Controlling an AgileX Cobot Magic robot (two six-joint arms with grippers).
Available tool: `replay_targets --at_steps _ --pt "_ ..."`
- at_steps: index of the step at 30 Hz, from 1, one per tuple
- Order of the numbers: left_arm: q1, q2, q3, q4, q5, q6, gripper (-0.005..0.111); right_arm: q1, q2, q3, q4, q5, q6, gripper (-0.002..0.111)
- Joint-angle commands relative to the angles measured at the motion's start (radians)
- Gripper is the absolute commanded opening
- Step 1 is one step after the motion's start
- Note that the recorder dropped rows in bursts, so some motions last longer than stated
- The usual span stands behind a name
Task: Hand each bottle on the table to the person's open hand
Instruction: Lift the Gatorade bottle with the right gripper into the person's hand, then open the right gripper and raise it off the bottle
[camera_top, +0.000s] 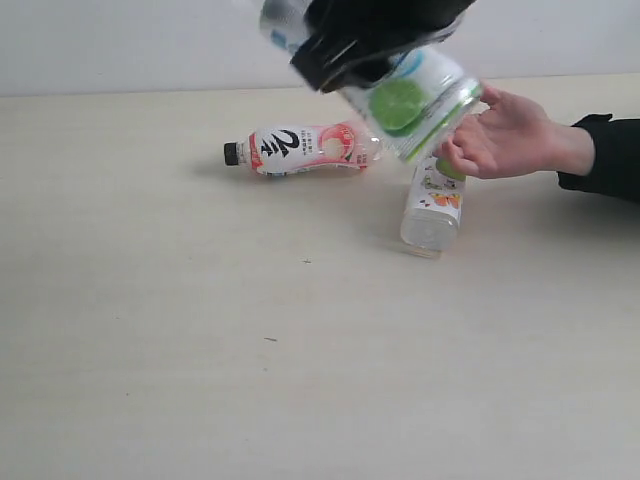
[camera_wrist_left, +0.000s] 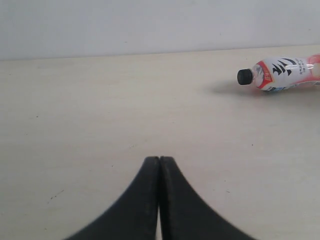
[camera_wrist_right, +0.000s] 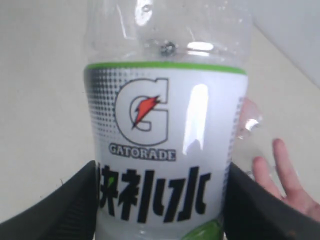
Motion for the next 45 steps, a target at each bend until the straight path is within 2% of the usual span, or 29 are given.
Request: replay_targets --at_steps 1,8,12,18,24,27,30,36,38,41,45 --pt "0.002 -0.005 0.003 0.001 -0.005 -0.003 0.003 -0.144 -0.044 -0.006 -0.02 0.106 0.073 0.0" --pt "0.002 -0.005 0.003 0.001 -0.005 -0.003 0.003 -0.337 0.083 -0.006 -0.021 0.101 0.127 0.0" --pt "0.005 -0.005 0.003 0.001 -0.006 -0.003 0.003 -0.402 0.201 -0.006 -0.019 0.062 0.146 0.0" --pt "0.005 -0.005 0.003 0.001 -0.006 -0.003 0.003 -0.408 0.329 -0.006 -0.023 -0.062 0.149 0.0" --pt "0.005 -0.005 0.003 0.001 -0.006 -0.003 0.003 -0.408 0.367 -0.006 -0.023 -0.087 0.147 0.004" --pt "0.005 -0.005 0.003 0.001 -0.006 -0.003 0.003 -0.408 0.365 -0.006 -0.023 -0.091 0.149 0.015" --pt "0.005 -0.005 0.003 0.001 -0.006 -0.003 0.003 -0.408 0.365 -0.006 -0.023 -0.089 0.149 0.03" --pt "0.005 -0.005 0.003 0.001 -0.006 -0.003 0.003 -0.405 0.365 -0.006 -0.021 -0.081 0.139 0.079" --pt "0.005 -0.005 0.003 0.001 -0.006 -0.003 0.003 -0.405 0.365 -0.006 -0.021 -0.078 0.122 0.09" --pt "0.005 -0.005 0.003 0.001 -0.006 -0.003 0.003 -0.405 0.365 -0.006 -0.023 -0.082 0.123 0.097" --pt "0.005 -0.005 0.003 0.001 -0.006 -0.003 0.003 -0.405 0.338 -0.006 -0.025 -0.078 0.119 0.097"
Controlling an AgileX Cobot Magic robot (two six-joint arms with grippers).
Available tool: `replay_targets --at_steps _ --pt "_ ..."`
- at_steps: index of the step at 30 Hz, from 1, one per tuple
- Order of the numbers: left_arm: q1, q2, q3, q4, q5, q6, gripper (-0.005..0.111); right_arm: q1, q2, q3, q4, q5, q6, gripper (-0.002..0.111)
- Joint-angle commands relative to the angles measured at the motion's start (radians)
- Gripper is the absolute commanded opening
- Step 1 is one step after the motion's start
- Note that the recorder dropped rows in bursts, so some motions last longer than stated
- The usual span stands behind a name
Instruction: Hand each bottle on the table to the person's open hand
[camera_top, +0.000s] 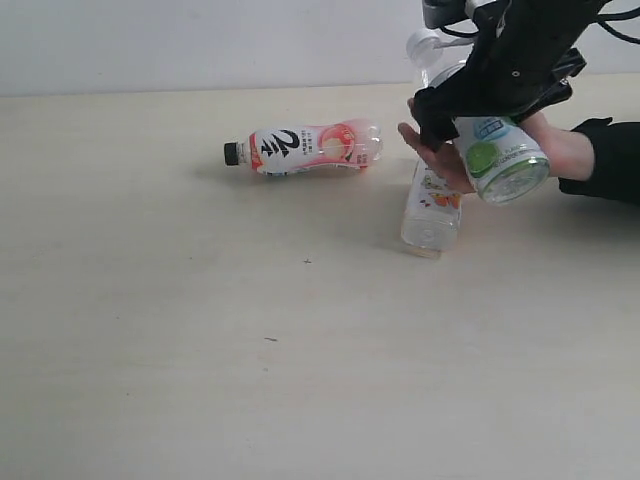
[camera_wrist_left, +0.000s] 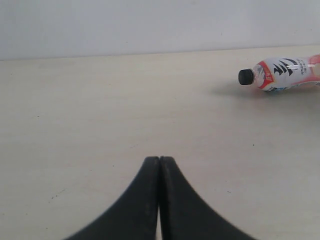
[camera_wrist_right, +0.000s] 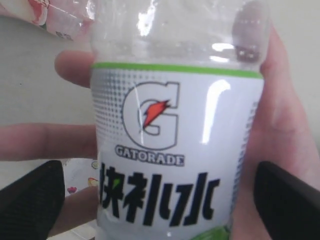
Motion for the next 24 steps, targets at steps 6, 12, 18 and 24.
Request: replay_targets --at_steps 6,12,18,24 --pt "0.002 -0.005 0.003 0.001 -0.006 -0.003 0.003 -0.002 -0.163 -0.004 -0.01 0.036 -0.01 0.097" --pt "0.002 -0.005 0.003 0.001 -0.006 -0.003 0.003 -0.002 -0.445 0.152 0.025 -0.084 -0.054 0.05" --pt "0.002 -0.005 0.003 0.001 -0.006 -0.003 0.003 -0.002 -0.755 0.404 0.013 -0.179 -0.097 0.0" --pt "0.002 -0.005 0.003 0.001 -0.006 -0.003 0.003 -0.002 -1.031 0.648 0.031 -0.335 -0.142 0.0"
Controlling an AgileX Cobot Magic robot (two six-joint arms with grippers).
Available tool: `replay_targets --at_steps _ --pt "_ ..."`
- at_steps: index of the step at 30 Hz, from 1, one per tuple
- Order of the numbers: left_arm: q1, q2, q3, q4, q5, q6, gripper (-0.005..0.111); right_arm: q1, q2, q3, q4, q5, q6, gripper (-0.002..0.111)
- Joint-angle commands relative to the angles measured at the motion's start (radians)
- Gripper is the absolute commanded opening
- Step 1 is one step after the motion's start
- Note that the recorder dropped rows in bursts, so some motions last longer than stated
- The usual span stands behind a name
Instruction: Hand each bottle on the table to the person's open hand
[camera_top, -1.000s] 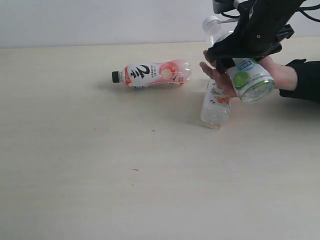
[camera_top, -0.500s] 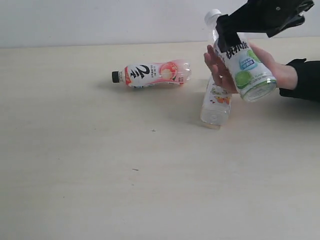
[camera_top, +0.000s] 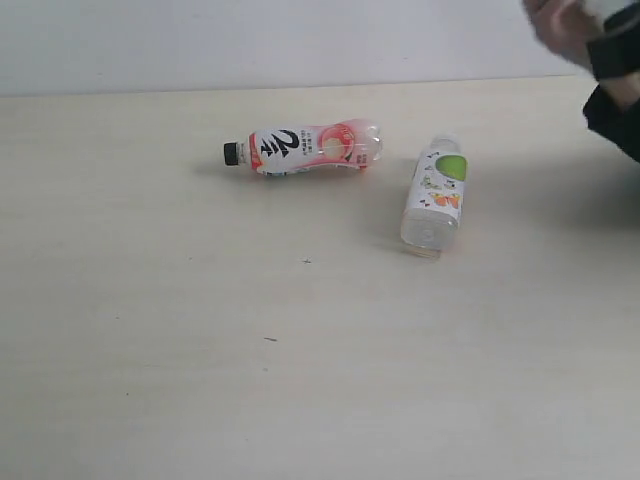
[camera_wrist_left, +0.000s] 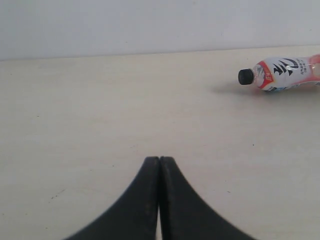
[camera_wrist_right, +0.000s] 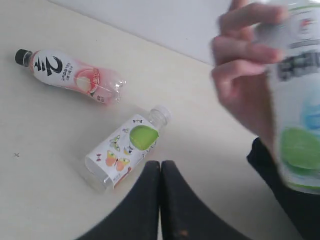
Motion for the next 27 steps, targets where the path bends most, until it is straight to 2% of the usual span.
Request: replay_targets --at_steps 1,4,9,12,21,27 --pt "0.002 -0.005 0.003 0.001 -0.006 -0.003 0.003 -0.002 -0.203 0.174 0.012 -0.177 -0.021 0.0" --pt "0.002 -0.005 0.003 0.001 -0.006 -0.003 0.003 -0.002 -0.317 0.267 0.017 -0.246 -0.019 0.0" --pt "0.002 -0.005 0.003 0.001 -0.006 -0.006 0.003 -0.002 -0.458 0.388 0.041 -0.238 -0.019 0.0" --pt "0.002 -0.005 0.003 0.001 -0.006 -0.006 0.003 -0.002 -0.516 0.444 0.073 -0.295 -0.019 0.0" --pt "0.002 -0.005 0.003 0.001 -0.006 -0.006 0.003 -0.002 -0.583 0.455 0.113 -0.287 -0.015 0.0" --pt "0.002 -0.005 0.003 0.001 -0.006 -0.003 0.003 -0.002 -0.583 0.47 0.136 -0.219 -0.015 0.0"
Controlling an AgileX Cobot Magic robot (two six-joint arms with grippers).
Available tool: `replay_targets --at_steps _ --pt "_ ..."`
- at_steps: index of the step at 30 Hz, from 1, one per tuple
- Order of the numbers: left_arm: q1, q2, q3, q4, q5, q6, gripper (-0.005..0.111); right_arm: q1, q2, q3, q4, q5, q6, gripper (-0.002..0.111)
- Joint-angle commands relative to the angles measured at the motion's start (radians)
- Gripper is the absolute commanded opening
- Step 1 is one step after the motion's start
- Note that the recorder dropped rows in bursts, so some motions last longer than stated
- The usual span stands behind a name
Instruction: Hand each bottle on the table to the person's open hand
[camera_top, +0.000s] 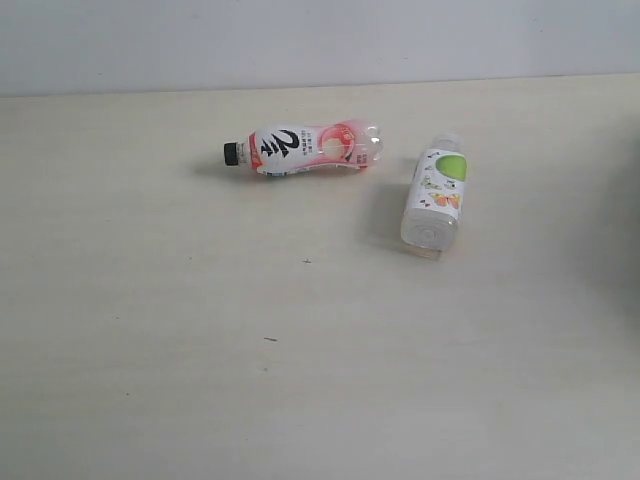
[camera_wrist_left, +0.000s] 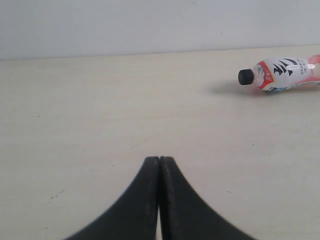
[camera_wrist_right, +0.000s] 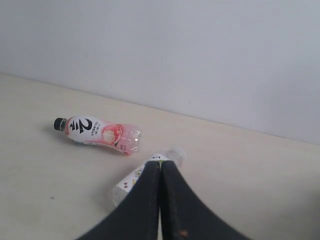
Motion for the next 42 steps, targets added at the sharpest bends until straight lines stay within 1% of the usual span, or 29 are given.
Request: replay_targets --at_steps 1,6,11,14,21,26,29,33,42 --pt "0.002 -0.005 0.003 0.001 -0.006 -0.003 0.003 -0.002 -0.008 0.035 0.01 0.031 0.002 0.0" --pt "0.002 -0.005 0.003 0.001 -0.006 -0.006 0.003 -0.002 -0.08 0.104 0.108 -0.001 0.049 0.0" --pt "0.002 -0.005 0.003 0.001 -0.006 -0.006 0.003 -0.002 -0.167 0.118 0.115 -0.014 0.049 0.0" --pt "0.002 -0.005 0.003 0.001 -0.006 -0.004 0.003 -0.002 -0.2 0.118 0.094 -0.022 0.047 0.0" --pt "0.002 -0.005 0.003 0.001 -0.006 -0.006 0.003 -0.002 -0.192 0.118 0.05 -0.034 0.047 0.0" --pt "0.002 -0.005 0.003 0.001 -0.006 -0.004 0.003 0.0 -0.165 0.166 -0.027 -0.122 0.047 0.0" --pt "0.002 -0.005 0.003 0.001 -0.006 -0.004 0.003 0.039 -0.167 0.189 -0.044 -0.174 0.047 0.0" --pt "0.002 -0.005 0.003 0.001 -0.006 -0.004 0.003 0.081 -0.2 0.193 -0.053 -0.154 0.047 0.0" --pt "0.002 -0.005 0.003 0.001 -0.006 -0.004 0.003 0.081 -0.196 0.194 -0.065 -0.154 0.047 0.0"
